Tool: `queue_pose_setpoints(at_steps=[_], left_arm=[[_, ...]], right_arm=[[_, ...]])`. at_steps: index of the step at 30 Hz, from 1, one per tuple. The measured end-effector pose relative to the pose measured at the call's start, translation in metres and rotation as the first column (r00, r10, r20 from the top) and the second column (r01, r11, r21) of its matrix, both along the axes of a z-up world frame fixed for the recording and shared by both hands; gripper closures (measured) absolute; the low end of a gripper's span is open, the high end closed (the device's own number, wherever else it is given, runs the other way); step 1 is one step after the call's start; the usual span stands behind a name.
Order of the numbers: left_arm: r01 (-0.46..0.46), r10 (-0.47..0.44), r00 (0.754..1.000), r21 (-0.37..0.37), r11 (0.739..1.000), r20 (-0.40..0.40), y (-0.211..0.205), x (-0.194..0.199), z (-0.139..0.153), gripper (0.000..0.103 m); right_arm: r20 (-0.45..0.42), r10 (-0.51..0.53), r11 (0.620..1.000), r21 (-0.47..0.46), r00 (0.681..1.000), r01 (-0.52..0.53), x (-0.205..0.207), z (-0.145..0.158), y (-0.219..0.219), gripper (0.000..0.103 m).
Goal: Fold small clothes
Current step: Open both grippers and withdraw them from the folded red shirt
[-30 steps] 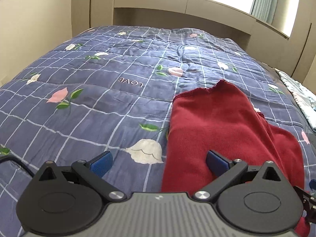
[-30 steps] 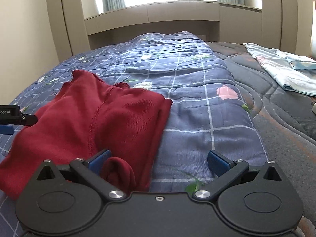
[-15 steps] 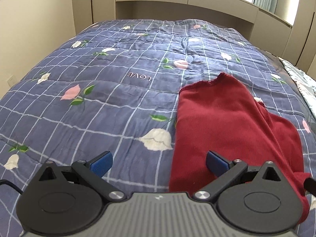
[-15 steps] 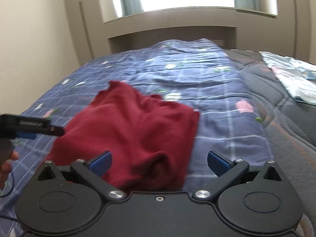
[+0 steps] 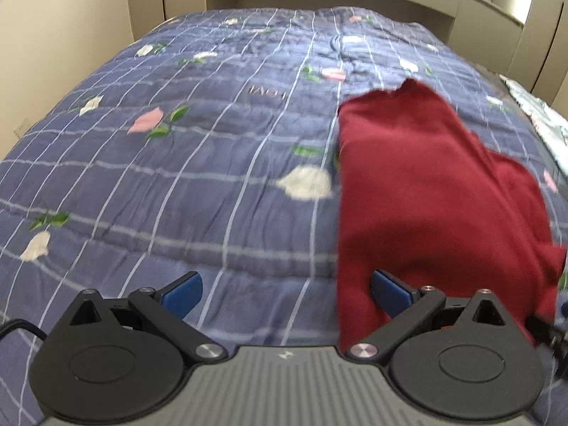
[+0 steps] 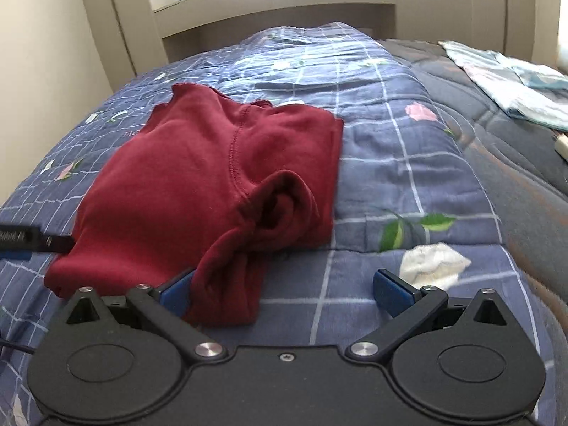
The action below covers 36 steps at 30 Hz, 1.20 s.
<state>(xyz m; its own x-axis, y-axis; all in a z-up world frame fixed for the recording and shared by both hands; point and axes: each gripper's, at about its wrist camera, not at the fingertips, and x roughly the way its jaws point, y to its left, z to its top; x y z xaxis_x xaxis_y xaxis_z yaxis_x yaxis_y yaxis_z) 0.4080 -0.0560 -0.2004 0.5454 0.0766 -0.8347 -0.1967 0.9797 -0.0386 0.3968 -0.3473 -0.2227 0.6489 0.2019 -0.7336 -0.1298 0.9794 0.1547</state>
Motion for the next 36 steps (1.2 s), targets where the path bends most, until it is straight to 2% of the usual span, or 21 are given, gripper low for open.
queue_pose_setpoints(at_steps=[5, 12, 15, 21, 29, 36], left_arm=[[-0.004, 0.004, 0.999, -0.003, 1.0, -0.036, 0.004, -0.014, 0.0, 0.0], [-0.034, 0.032, 0.998, -0.032, 0.999, -0.06, 0.004, -0.02, 0.002, 0.001], [-0.027, 0.025, 0.998, -0.037, 0.999, -0.06, 0.004, -0.021, 0.002, 0.001], [0.005, -0.008, 0.999, -0.065, 0.998, -0.051, 0.01, -0.021, 0.0, 0.001], [0.04, -0.046, 0.998, -0.11, 0.993, -0.049, 0.017, -0.018, -0.004, 0.001], [0.043, -0.054, 0.996, -0.146, 0.988, -0.072, 0.025, -0.02, -0.003, 0.001]], right_arm=[[-0.056, -0.065, 0.998, 0.022, 0.996, 0.067, -0.007, 0.004, -0.002, 0.001], [-0.133, -0.177, 0.982, 0.045, 0.975, 0.185, -0.019, 0.008, 0.0, 0.0], [-0.139, -0.191, 0.98, 0.02, 0.972, 0.196, -0.026, 0.005, 0.006, 0.0], [-0.117, -0.188, 0.978, -0.117, 0.975, 0.174, -0.034, 0.0, 0.029, 0.0], [-0.11, -0.262, 0.961, -0.122, 0.959, 0.249, -0.037, -0.001, 0.034, 0.0], [-0.143, -0.265, 0.96, -0.128, 0.954, 0.248, -0.036, 0.002, 0.035, 0.0]])
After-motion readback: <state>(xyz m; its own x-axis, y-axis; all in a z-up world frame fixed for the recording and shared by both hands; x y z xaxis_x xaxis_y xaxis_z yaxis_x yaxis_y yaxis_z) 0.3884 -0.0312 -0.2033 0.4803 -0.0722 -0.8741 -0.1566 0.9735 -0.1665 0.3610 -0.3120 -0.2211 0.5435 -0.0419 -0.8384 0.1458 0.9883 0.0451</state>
